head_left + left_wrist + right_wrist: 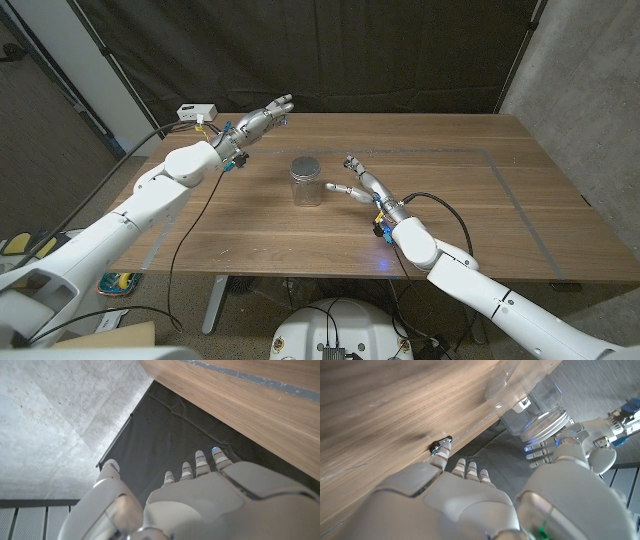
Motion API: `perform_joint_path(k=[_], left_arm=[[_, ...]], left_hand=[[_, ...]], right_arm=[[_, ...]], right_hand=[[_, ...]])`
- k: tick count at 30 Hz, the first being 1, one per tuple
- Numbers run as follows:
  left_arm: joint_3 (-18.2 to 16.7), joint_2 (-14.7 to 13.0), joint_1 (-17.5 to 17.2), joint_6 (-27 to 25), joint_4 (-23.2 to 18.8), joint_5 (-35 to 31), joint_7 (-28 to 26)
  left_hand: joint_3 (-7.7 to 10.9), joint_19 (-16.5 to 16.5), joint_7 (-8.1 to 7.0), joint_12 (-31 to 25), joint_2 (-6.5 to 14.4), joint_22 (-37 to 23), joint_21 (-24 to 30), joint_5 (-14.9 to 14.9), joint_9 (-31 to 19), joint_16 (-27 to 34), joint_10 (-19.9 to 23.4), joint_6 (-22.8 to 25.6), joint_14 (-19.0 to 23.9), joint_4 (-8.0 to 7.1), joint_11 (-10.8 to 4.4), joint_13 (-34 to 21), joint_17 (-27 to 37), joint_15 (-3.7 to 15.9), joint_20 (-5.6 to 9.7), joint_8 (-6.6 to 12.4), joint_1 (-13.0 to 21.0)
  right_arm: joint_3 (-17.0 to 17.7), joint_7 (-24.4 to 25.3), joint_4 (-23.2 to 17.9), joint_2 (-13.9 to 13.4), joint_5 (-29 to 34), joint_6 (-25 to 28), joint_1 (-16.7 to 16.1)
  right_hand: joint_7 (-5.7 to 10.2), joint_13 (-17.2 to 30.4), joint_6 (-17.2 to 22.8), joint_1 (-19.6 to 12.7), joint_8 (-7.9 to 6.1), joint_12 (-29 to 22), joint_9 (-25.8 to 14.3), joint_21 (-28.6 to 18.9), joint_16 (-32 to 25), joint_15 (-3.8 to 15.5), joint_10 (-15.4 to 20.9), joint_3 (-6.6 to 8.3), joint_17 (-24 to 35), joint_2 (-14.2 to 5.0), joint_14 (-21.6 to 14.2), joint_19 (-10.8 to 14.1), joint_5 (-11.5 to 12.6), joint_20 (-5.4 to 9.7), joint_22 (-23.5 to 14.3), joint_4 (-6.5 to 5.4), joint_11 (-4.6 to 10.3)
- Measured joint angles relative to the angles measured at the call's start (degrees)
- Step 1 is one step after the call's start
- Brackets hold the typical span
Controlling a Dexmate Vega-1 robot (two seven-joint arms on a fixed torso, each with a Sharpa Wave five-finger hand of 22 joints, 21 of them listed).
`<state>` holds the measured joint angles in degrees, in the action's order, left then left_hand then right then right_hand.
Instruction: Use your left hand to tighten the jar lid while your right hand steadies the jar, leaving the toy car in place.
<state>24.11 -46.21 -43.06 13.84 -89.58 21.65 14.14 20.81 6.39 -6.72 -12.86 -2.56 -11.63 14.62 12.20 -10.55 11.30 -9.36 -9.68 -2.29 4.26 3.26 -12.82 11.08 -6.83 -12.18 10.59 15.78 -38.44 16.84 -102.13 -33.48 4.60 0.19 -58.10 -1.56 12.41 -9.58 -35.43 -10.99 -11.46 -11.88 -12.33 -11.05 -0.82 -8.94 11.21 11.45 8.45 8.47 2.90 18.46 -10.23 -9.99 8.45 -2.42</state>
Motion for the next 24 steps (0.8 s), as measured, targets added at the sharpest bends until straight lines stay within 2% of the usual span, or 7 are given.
perform_joint_path(k=[3, 6, 10, 11, 16, 19, 24], left_arm=[[0.5, -1.7, 1.4, 0.0, -1.7, -0.8, 0.9], [0.5, -2.1, 1.7, -0.1, -2.0, -1.4, 1.8], [0.6, -2.9, 2.2, 0.3, -2.8, -1.7, 2.9], [0.6, -3.1, 2.4, 0.5, -2.8, -1.7, 3.1], [0.4, -3.5, 2.6, 1.3, -3.6, -1.5, 4.1], [0.2, -3.5, 2.6, 2.0, -3.8, -1.0, 4.8], [-0.1, -3.5, 2.6, 3.0, -4.0, -0.2, 5.8]], left_hand=[[0.08, -0.3, 0.44, 0.2, 0.3, 0.0, 0.0, 0.0, 0.0, -0.1, -0.4, -0.4, -0.5, 0.53, 0.20, -0.1, 0.0, -0.34, 0.11, 0.00, 0.4], [0.38, -0.3, 1.66, 0.2, 0.3, 0.0, 0.0, 0.0, -0.3, -0.1, -0.4, -0.1, -0.5, 0.83, 0.22, -0.1, 0.2, -0.34, 0.11, 0.10, 1.1], [0.47, -0.3, 2.05, -0.4, 0.4, 0.0, 0.0, -0.3, -0.3, -0.1, 0.2, 0.2, -0.5, 1.40, 0.72, -0.4, 0.3, -0.34, 0.11, 0.50, 2.0], [0.49, -0.2, 2.05, -0.4, 0.6, 0.0, 0.0, -0.4, -0.3, -0.1, 0.4, 0.3, -0.5, 1.42, 0.54, -0.4, 0.3, -0.34, 0.11, 0.50, 2.2], [0.69, -0.2, 2.26, -0.4, 0.6, 0.0, 0.0, -0.4, -0.3, -0.1, 0.6, 0.5, -0.5, 1.62, 0.53, -0.4, 0.3, -0.34, 0.11, 0.85, 2.2], [0.69, -0.5, 2.26, -0.7, 0.9, 0.0, 0.0, -0.4, -0.3, -0.1, 1.1, 0.5, -0.5, 1.62, 0.63, -0.6, 0.3, -0.34, 0.32, 0.95, 2.5], [0.70, -0.5, 2.57, -0.9, 0.6, 0.0, 0.0, -0.4, -0.3, -0.1, 1.1, 0.8, -0.5, 2.10, 0.62, -0.6, 0.3, -0.34, 0.32, 0.95, 2.8]], right_arm=[[-0.6, -0.9, 0.6, 0.3, 0.7, 0.2, 0.6], [-1.3, -1.1, 1.3, 0.7, 0.9, 0.2, 1.2], [-2.0, -1.5, 2.5, 1.4, 1.3, 0.1, 1.8], [-2.2, -1.5, 2.7, 1.5, 1.3, 0.1, 2.0], [-2.9, -1.8, 4.1, 2.3, 1.5, -0.9, 2.7], [-3.4, -1.9, 5.2, 3.0, 1.6, -1.6, 3.2], [-4.0, -1.7, 6.9, 3.9, 1.9, -2.6, 3.8]], right_hand=[[0.00, 0.1, 0.0, -0.7, 0.00, 0.0, 0.0, 0.0, 0.0, 0.00, -0.5, -0.32, 0.0, -0.03, 0.0, 1.2, 0.0, 0.81, 0.0, -0.01, 0.07], [-0.29, 0.3, -0.3, -1.3, 0.00, 0.0, 0.0, 0.0, -0.4, -0.09, -0.8, -0.39, 0.0, -0.36, -0.1, 1.6, 0.0, 0.81, 0.0, -0.08, -0.14], [-0.73, 0.3, -0.2, -2.0, 0.00, 0.0, 0.0, 0.0, -0.4, -0.33, -0.8, -0.54, 0.0, -0.43, -0.3, 1.4, 0.4, 0.66, 0.0, 0.07, -0.22], [-0.72, 0.3, -0.2, -2.0, 0.00, 0.0, 0.0, 0.0, -0.4, -0.59, -0.9, -0.73, 0.0, -0.47, -0.3, 1.4, 0.4, 0.01, 0.1, -0.07, -0.24], [-1.11, 0.3, -0.4, -2.7, 0.00, 0.0, 0.0, 0.4, -0.5, -2.60, -0.9, -1.26, -0.3, -0.78, -1.3, 1.4, 0.6, -1.45, 0.1, -0.31, -3.43], [-1.34, 0.1, -0.2, -2.8, -0.28, 0.0, 0.0, 0.4, -0.8, -3.30, -0.9, -1.43, -0.3, -0.80, -1.4, 1.7, 0.6, -1.72, 0.1, -0.48, -3.62], [-1.34, 0.1, -0.2, -3.2, -0.28, 0.0, 0.0, 0.4, -0.8, -2.96, -0.9, -1.97, -0.3, -0.79, -1.7, 2.8, 0.8, -1.64, 0.1, -0.55, -3.61]])
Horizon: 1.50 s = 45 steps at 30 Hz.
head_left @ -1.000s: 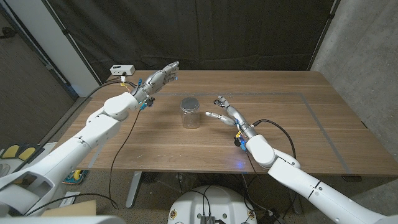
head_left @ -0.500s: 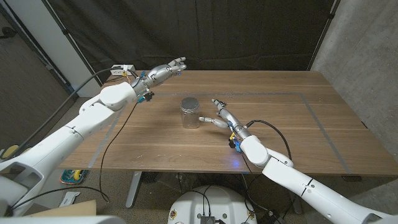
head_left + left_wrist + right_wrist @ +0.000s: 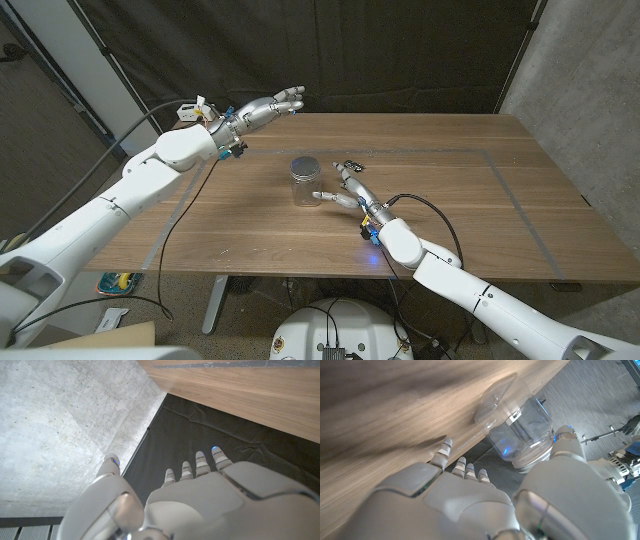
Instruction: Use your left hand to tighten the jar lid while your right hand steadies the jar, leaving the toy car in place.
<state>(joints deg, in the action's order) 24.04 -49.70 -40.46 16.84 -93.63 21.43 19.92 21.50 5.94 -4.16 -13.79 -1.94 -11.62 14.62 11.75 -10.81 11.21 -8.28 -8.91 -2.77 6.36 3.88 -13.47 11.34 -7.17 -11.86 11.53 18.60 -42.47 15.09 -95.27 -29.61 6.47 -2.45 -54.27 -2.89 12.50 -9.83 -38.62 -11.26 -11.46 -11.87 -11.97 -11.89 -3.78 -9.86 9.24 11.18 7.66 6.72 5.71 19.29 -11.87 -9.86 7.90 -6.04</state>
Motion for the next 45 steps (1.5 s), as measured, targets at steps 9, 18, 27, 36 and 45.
perform_joint_path(k=[9, 18, 27, 36, 45], left_arm=[[-0.6, 0.3, -0.3, 1.5, -0.3, 1.7, 1.4], [-0.9, 0.1, -0.3, 1.4, -0.9, 2.6, 2.5], [-0.6, -0.4, 1.1, -0.3, -1.5, 2.6, 4.2], [-0.1, -0.1, 2.2, -0.7, -0.1, 3.3, 5.6], [-0.1, 0.1, 2.5, -0.6, 0.6, 3.9, 6.3]], left_hand=[[0.00, -0.3, 0.06, -0.2, 0.0, 0.0, 0.0, 0.0, 0.0, 0.0, 0.4, 0.5, 0.0, 0.00, 0.04, 0.0, 0.0, 0.00, -0.27, 0.00, 0.0], [0.00, -0.3, -2.31, -0.8, 0.0, -0.1, 0.0, -0.3, 0.0, 0.3, 1.7, 1.9, 0.0, 0.00, 0.10, -0.5, 0.0, 0.00, -0.27, 0.43, 0.0], [-0.24, -0.9, -2.09, -1.1, 0.0, -0.3, 0.0, -0.3, 0.0, 0.3, 2.1, 2.1, 0.3, 0.22, 0.42, -0.8, 0.0, -0.32, -0.27, 0.43, 0.0], [-0.95, -0.9, -1.74, -1.3, -0.6, -0.3, 0.2, -0.3, 0.0, 0.3, 2.0, 1.7, 0.3, -0.04, 0.42, -1.1, 0.3, -0.32, -0.27, 0.43, -0.6], [-1.55, -1.5, -1.75, -1.3, -1.1, -0.3, 0.2, -0.3, 0.0, 0.3, 2.0, 1.7, 0.3, -0.23, 0.42, -1.1, 0.3, -0.32, -0.30, 0.43, -1.1]], right_arm=[[-1.0, 1.5, 4.1, 2.3, 0.7, -2.9, 1.4], [-1.8, 1.7, 8.0, 3.8, 0.9, -5.6, 3.0], [-3.0, 0.0, 11.2, 5.1, 1.1, -7.4, 5.2], [-4.4, -1.6, 14.1, 6.7, 1.6, -8.3, 7.5], [-5.4, -1.5, 18.2, 8.9, 2.2, -10.2, 9.8]], right_hand=[[-0.11, 0.0, -0.1, -0.8, -0.84, -0.9, 0.0, -0.6, -0.4, 1.36, 0.9, -0.80, 0.0, -0.29, -1.4, 3.8, 0.2, 0.92, 0.0, -0.18, 1.70], [3.06, 0.4, 0.1, -2.9, -1.06, -1.7, -0.5, 0.2, -0.3, 5.46, 2.5, -2.49, 0.0, -0.10, -2.7, 4.9, 0.4, 6.94, -0.2, -0.28, 8.20], [4.09, 0.5, -0.2, -3.3, -0.38, -0.6, -0.5, 0.8, 0.7, 4.89, 0.0, -4.12, -0.3, 0.30, -0.8, 2.7, 0.8, 6.23, -0.1, -0.64, 8.69], [0.29, 0.5, 0.1, -4.8, -0.11, -0.2, -0.8, 0.8, 0.9, 1.43, 0.0, -4.82, -0.1, -1.21, 1.5, 2.9, 1.3, 5.90, -0.1, -1.03, 2.85], [-0.10, 0.5, -0.1, -5.8, -0.31, -0.4, -0.8, 0.8, 0.7, 1.79, 0.1, -4.82, -0.1, -2.18, 1.0, 3.4, 1.5, 5.77, -0.1, -1.03, 2.56]])
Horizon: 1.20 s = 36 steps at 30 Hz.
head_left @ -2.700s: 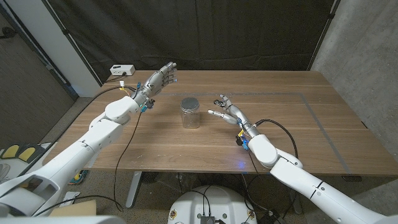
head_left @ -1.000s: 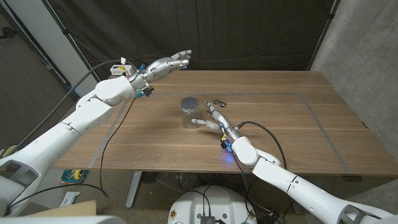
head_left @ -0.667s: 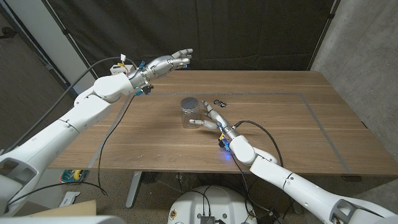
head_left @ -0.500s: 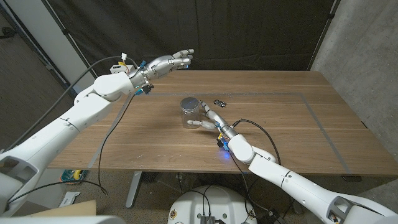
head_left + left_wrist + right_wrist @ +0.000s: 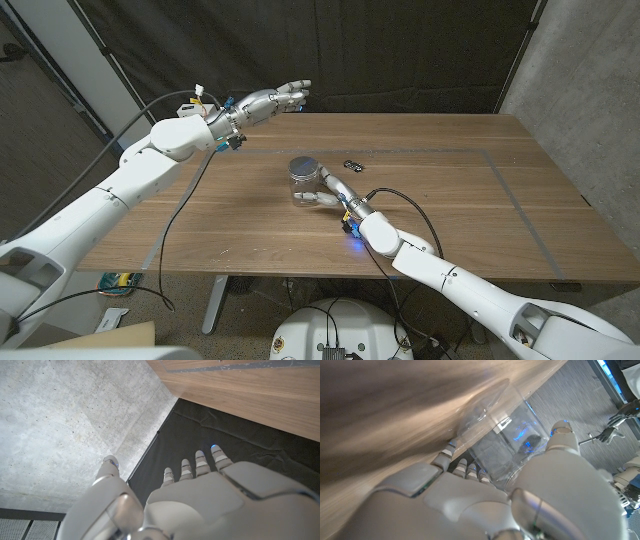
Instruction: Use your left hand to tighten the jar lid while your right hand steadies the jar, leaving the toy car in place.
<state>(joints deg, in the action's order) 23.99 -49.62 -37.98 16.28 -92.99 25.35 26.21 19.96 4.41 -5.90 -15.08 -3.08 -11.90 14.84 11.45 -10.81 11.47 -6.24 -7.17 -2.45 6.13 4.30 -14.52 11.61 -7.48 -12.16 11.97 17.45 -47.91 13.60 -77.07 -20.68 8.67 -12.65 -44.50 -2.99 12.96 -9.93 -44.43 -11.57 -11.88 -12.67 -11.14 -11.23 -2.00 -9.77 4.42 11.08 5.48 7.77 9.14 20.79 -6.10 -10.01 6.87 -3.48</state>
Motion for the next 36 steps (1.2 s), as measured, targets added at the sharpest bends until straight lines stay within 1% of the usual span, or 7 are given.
perform_joint_path(k=[9, 16, 19, 24, 27, 32, 36], left_arm=[[-0.2, -0.6, -0.4, -0.8, -0.5, 0.1, -0.4], [-0.6, -0.8, -0.8, -1.0, -0.6, 0.5, -0.6], [-0.7, -0.8, -0.8, -1.0, -0.5, 0.7, -0.6], [-0.8, -0.8, -0.9, -0.7, -0.3, 1.1, -0.5], [-0.9, -0.7, -0.9, -0.5, -0.2, 1.2, -0.4], [-1.0, -0.6, -1.0, 0.0, -0.1, 1.4, -0.3], [-1.0, -0.5, -1.0, 0.3, -0.1, 1.4, -0.3]], left_hand=[[-0.39, 0.0, 0.00, 0.0, -0.5, 0.0, 0.0, 0.0, 0.0, 0.0, 0.0, 0.0, -0.2, -0.40, 0.00, -0.3, 0.0, -0.20, 0.00, 0.00, -0.5], [-0.86, 0.0, 0.00, 0.0, -0.8, 0.0, 0.0, 0.3, 0.0, 0.0, 0.0, 0.0, -0.2, -0.41, 0.00, -0.3, 0.0, -0.20, 0.00, 0.00, -0.8], [-0.86, 0.0, 0.00, 0.0, -0.8, 0.0, 0.0, 0.3, 0.0, 0.0, 0.0, 0.0, -0.2, -0.41, 0.00, -0.3, 0.3, -0.20, 0.00, 0.00, -0.8], [-1.03, 0.0, 0.00, 0.0, -1.0, 0.0, 0.0, 0.3, 0.0, 0.0, 0.0, 0.0, -0.2, -0.57, 0.00, -0.5, 0.3, -0.20, 0.00, 0.00, -1.0], [-1.02, 0.0, 0.00, 0.0, -1.1, 0.0, 0.0, 0.3, 0.0, 0.0, 0.0, 0.0, -0.2, -0.57, 0.00, -0.5, 0.3, -0.20, 0.00, 0.00, -1.1], [-1.15, 0.0, 0.00, 0.0, -1.1, 0.0, 0.0, 0.3, 0.0, 0.4, 0.0, 0.0, -0.2, -0.70, 0.00, -0.5, 0.3, -0.20, 0.00, 0.00, -1.1], [-1.26, 0.0, 0.00, 0.0, -1.1, 0.0, 0.0, 0.7, 0.0, 0.4, 0.0, 0.0, -0.2, -0.81, 0.00, -0.5, 0.3, -0.20, 0.00, 0.00, -1.5]], right_arm=[[-1.0, 0.3, 3.8, 2.0, 0.6, -3.0, 2.4], [-1.8, 1.4, 6.6, 3.7, 1.4, -5.6, 3.5], [-2.0, 2.1, 7.5, 4.3, 1.9, -6.3, 3.8], [-2.5, 3.7, 8.9, 5.4, 2.9, -7.1, 4.1], [-2.8, 4.5, 9.4, 5.8, 3.4, -7.3, 4.3], [-3.1, 5.9, 10.0, 6.4, 4.4, -7.3, 4.4], [-3.4, 7.1, 9.9, 6.5, 5.3, -6.8, 4.4]], right_hand=[[0.00, 0.0, 0.0, 0.0, -0.54, -0.8, 0.0, 0.0, -0.5, -0.38, -0.1, -0.24, 0.0, -0.02, -1.7, 0.9, 0.0, -0.30, 0.0, -0.24, 0.19], [2.93, 0.3, 1.9, -1.6, -2.26, -3.7, 0.0, 0.3, -1.7, -0.34, 5.1, -0.32, 1.0, -1.59, -5.8, -1.4, 1.1, -3.22, 0.0, -0.32, 5.24], [3.84, 0.5, 5.3, -2.1, -3.31, -5.1, 0.0, 0.3, -2.3, -0.23, 7.9, -0.32, 1.7, -2.11, -7.2, -2.5, 1.6, -3.55, 0.0, -0.32, 5.97], [8.18, 1.4, 15.6, -3.6, -6.71, -8.7, 0.2, 0.3, -3.5, 0.46, 15.0, -0.41, 4.2, -2.30, -9.9, -4.0, 3.1, -4.23, 0.0, 0.23, 8.30], [8.13, 2.3, 22.9, -4.2, -8.97, -11.4, 0.4, -0.4, -5.0, 1.19, 19.9, -0.30, 6.1, -2.04, -13.1, -3.6, 3.6, -3.92, -0.1, 0.51, 8.11], [7.80, 5.0, 25.6, -6.1, -10.09, -16.9, 0.7, -4.9, -10.3, 4.17, 26.7, 0.83, 10.5, -1.96, -25.5, 10.9, 4.4, -1.78, -0.5, 1.60, 5.13], [7.50, 6.3, 28.2, -6.5, -9.88, -19.6, 0.7, -7.7, -13.8, 4.16, 29.4, 1.29, 12.9, -1.51, -33.9, 19.4, 4.4, -1.66, -0.9, 2.06, 5.03]])
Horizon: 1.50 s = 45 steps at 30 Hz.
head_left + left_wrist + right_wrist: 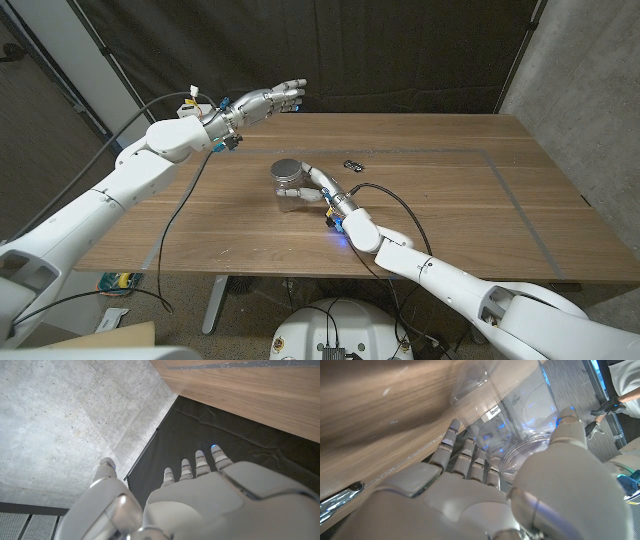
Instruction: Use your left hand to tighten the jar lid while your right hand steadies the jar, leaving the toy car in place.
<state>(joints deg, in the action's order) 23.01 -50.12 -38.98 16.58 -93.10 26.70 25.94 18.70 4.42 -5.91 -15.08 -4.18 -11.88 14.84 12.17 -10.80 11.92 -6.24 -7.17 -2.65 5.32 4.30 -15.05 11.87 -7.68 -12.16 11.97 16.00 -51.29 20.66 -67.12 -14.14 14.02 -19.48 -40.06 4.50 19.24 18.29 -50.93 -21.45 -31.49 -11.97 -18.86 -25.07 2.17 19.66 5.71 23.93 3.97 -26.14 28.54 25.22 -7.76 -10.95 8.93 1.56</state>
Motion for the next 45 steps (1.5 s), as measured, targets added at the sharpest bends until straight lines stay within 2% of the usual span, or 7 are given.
perform_joint_path(k=[7, 14, 18, 25, 29, 33, 45], left_arm=[[0.1, -0.3, 0.6, 0.2, -0.7, -1.2, 0.0], [1.0, -2.7, 2.2, -3.2, -4.5, -5.7, -0.3], [1.9, -4.7, 3.9, -7.9, -8.4, -10.7, -0.3], [3.5, -7.1, 6.7, -14.5, -14.7, -17.8, 0.8], [4.6, -8.1, 8.9, -17.8, -17.7, -20.9, 2.6], [6.2, -8.8, 11.5, -23.3, -21.1, -25.7, 6.0], [13.3, -9.0, 20.6, -37.9, -31.1, -41.3, 18.5]], left_hand=[[0.00, -0.6, 0.00, 0.0, 0.1, 0.0, 0.1, 0.0, 0.0, 0.0, 0.0, 0.0, 0.0, 0.00, 0.00, -0.2, 0.0, -0.02, 0.28, -0.42, -0.1], [0.73, -11.5, -0.59, -2.2, 1.9, -1.2, 5.0, 0.0, 0.0, 2.7, 4.0, 1.6, 8.4, 1.55, -1.07, -1.1, 0.0, 1.97, 0.24, 0.12, 3.0], [0.85, -16.2, -1.03, -2.8, 2.0, -1.6, 7.1, -0.2, 0.0, 3.4, 5.8, 2.7, 12.0, 2.07, -1.74, -1.3, 0.0, 3.11, 0.18, 0.33, 4.3], [1.06, -18.0, -0.56, -3.1, 2.4, -1.6, 7.8, -0.4, 0.0, 3.8, 6.8, 3.3, 13.3, 2.29, -2.05, -1.3, 0.0, 3.60, 0.13, 0.33, 4.7], [1.24, -26.4, -0.97, -4.4, 1.7, -1.6, 11.3, -0.7, 0.0, 5.1, 10.2, 5.9, 18.3, 3.07, -1.89, -1.6, 0.0, 4.45, 0.29, 0.68, 6.6], [2.12, -32.6, -2.68, -4.9, 1.5, -1.2, 13.7, -0.9, 0.0, 5.3, 12.5, 8.4, 21.0, 3.96, -2.05, -1.6, -0.1, 4.91, 0.24, 1.18, 9.9], [3.93, -34.0, -4.41, -4.6, 1.8, -0.1, 14.0, -0.9, -0.3, 3.5, 11.8, 10.2, 18.6, 5.11, -1.10, -1.9, -0.4, 3.09, 0.03, 1.18, 19.1]], right_arm=[[-0.6, 2.4, -1.5, -0.1, 2.6, 4.6, -0.5], [-1.2, 3.7, -2.8, -0.5, 4.1, 8.3, -0.9], [-1.5, 4.2, -3.8, -0.7, 4.7, 10.1, -1.2], [-2.1, 5.1, -5.1, -1.0, 5.7, 13.6, -1.5], [-2.3, 5.7, -5.4, -1.1, 6.0, 14.8, -1.7], [-2.3, 6.5, -5.5, -1.1, 6.2, 15.9, -1.9], [-2.2, 10.5, -4.9, -0.3, 6.3, 18.9, -2.3]], right_hand=[[-3.38, 0.3, 3.8, -0.5, 0.20, -1.3, 0.0, -2.8, -1.8, -2.98, 2.2, -0.12, 1.5, 0.47, -5.5, 6.3, -0.5, -1.04, -0.7, -0.12, -0.73], [-4.32, 0.6, 5.9, -0.9, -0.17, -2.2, 0.0, -4.3, -1.8, -3.20, 4.3, -0.35, 1.5, 0.92, -8.4, 9.1, -0.9, -0.23, -1.4, -0.34, -0.58], [-4.33, 0.4, 5.9, -1.0, -0.19, -2.2, 0.0, -5.3, -1.8, -2.61, 4.3, -0.45, 1.5, 0.99, -8.1, 9.3, -1.1, -0.43, -2.0, -0.45, -0.52], [-4.32, -0.4, 6.7, -1.0, -0.21, -2.2, -0.2, -6.2, -1.8, -2.80, 6.1, -0.41, 1.5, 1.08, -9.9, 9.7, -1.4, -0.02, -2.2, -0.41, -0.54], [-4.32, -0.6, 6.7, -1.4, -0.39, -2.2, -0.2, -6.2, -1.8, -2.81, 6.5, -0.41, 1.5, 1.45, -9.9, 9.0, -1.6, 0.17, -2.2, -0.41, -0.39], [-4.32, -0.9, 6.7, -1.4, -0.39, -2.2, -0.2, -6.2, -1.8, -2.76, 6.5, -0.41, 1.5, 1.45, -10.0, 8.7, -2.1, -0.21, -2.1, -0.41, -0.22], [-4.28, -1.4, 6.7, -1.6, -0.18, -2.2, -0.2, -6.8, -1.8, -2.77, 6.7, -0.41, 1.5, 1.60, -10.0, 9.0, -2.5, 0.52, -2.1, -0.41, -0.18]])
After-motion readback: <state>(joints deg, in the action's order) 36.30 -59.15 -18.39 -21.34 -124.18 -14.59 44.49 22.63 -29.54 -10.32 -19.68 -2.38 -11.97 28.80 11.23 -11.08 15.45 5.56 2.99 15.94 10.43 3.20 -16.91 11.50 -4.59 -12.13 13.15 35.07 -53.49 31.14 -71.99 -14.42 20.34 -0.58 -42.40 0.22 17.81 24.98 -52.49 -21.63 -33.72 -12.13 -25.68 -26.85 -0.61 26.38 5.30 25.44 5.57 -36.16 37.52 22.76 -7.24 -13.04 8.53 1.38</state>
